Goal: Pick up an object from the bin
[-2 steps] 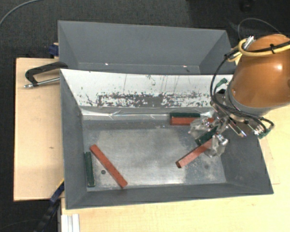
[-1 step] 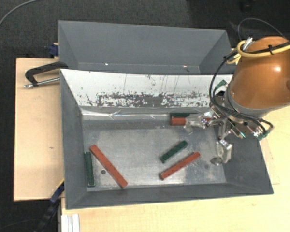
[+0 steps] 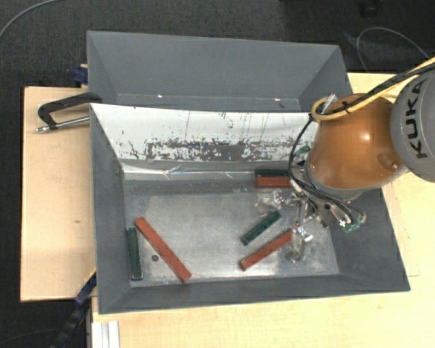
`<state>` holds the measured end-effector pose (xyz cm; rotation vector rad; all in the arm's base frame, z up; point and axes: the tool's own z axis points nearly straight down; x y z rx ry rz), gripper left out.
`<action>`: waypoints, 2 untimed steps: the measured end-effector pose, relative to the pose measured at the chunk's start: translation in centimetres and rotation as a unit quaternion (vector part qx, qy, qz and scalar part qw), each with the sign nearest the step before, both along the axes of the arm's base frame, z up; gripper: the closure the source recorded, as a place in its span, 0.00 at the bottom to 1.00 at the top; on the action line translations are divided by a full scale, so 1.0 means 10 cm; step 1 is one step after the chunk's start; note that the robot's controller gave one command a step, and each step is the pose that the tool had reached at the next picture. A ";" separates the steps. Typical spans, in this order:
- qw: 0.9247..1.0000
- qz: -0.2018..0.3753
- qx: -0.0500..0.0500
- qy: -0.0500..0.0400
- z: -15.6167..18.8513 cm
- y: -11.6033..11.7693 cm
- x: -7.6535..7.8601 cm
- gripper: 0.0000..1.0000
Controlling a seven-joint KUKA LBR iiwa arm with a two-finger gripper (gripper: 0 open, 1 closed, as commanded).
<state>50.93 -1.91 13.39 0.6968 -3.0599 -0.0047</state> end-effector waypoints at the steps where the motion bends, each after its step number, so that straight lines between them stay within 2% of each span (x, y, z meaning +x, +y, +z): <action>1: 1.000 -0.001 0.000 -0.003 0.04 -0.01 0.01 1.00; 2: 1.000 -0.001 0.000 -0.003 0.04 -0.01 0.01 0.00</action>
Offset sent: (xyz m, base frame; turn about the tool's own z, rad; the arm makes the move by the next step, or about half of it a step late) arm 0.0000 0.0000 0.0000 0.0000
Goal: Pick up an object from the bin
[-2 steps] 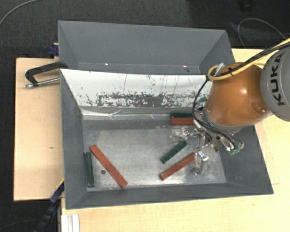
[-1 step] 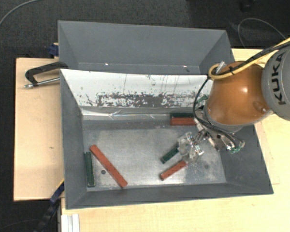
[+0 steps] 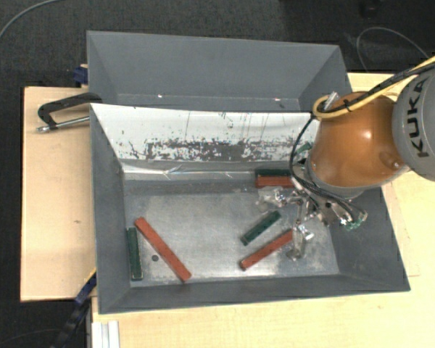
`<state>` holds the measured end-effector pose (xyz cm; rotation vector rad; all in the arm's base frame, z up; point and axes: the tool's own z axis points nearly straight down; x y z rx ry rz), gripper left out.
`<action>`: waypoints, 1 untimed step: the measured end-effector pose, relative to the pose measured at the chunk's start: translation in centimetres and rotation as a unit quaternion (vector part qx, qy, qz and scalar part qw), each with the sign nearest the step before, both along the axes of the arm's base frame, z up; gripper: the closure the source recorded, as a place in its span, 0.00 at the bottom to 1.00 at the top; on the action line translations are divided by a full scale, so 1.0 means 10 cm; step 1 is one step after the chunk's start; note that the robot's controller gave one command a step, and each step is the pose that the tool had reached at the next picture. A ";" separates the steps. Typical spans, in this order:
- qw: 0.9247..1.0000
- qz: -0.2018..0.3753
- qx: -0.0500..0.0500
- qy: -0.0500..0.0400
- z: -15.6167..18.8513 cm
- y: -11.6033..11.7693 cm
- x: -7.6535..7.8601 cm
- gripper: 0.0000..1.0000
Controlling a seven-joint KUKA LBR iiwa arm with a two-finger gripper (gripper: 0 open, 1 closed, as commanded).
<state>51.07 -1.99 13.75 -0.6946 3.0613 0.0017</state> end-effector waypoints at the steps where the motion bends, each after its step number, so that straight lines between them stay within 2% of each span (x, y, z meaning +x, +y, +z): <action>1: 0.993 0.117 0.000 0.003 -0.69 0.38 -0.05 0.00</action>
Offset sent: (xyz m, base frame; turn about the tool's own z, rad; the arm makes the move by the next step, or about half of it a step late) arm -0.0039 0.0355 -0.0675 -0.2340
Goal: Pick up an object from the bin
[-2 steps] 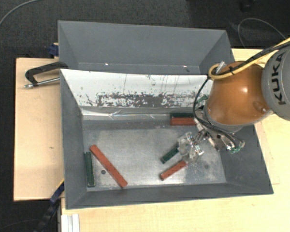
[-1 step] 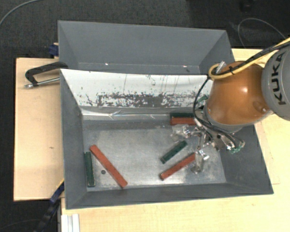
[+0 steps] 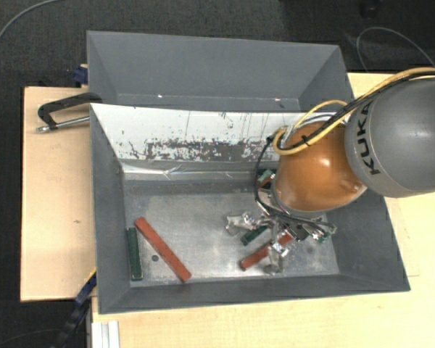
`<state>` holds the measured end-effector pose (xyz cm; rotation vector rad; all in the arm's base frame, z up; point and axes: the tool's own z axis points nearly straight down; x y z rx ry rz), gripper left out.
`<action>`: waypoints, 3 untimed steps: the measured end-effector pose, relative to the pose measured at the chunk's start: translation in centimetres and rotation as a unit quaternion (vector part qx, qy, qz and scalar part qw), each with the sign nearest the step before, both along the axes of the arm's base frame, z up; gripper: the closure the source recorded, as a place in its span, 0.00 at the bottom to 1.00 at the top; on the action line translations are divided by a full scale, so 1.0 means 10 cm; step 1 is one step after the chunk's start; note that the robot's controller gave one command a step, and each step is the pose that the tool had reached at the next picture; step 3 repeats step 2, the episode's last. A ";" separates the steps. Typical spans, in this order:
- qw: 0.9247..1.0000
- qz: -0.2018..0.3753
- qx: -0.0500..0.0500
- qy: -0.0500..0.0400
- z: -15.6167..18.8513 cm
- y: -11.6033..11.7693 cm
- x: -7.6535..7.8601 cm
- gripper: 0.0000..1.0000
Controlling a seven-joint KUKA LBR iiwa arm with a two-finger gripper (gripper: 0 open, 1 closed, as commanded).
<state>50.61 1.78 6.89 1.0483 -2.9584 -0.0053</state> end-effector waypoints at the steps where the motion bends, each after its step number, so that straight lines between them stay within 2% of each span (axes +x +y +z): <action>1: 1.000 -0.001 0.000 -0.002 0.02 -0.01 0.01 1.00; 2: 1.000 -0.001 0.000 -0.005 1.50 -0.02 0.09 1.00; 3: 1.000 -0.001 0.000 -0.005 1.50 -0.02 0.09 1.00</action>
Offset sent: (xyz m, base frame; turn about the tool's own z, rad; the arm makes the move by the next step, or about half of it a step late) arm 0.0000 0.0000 0.0000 0.0000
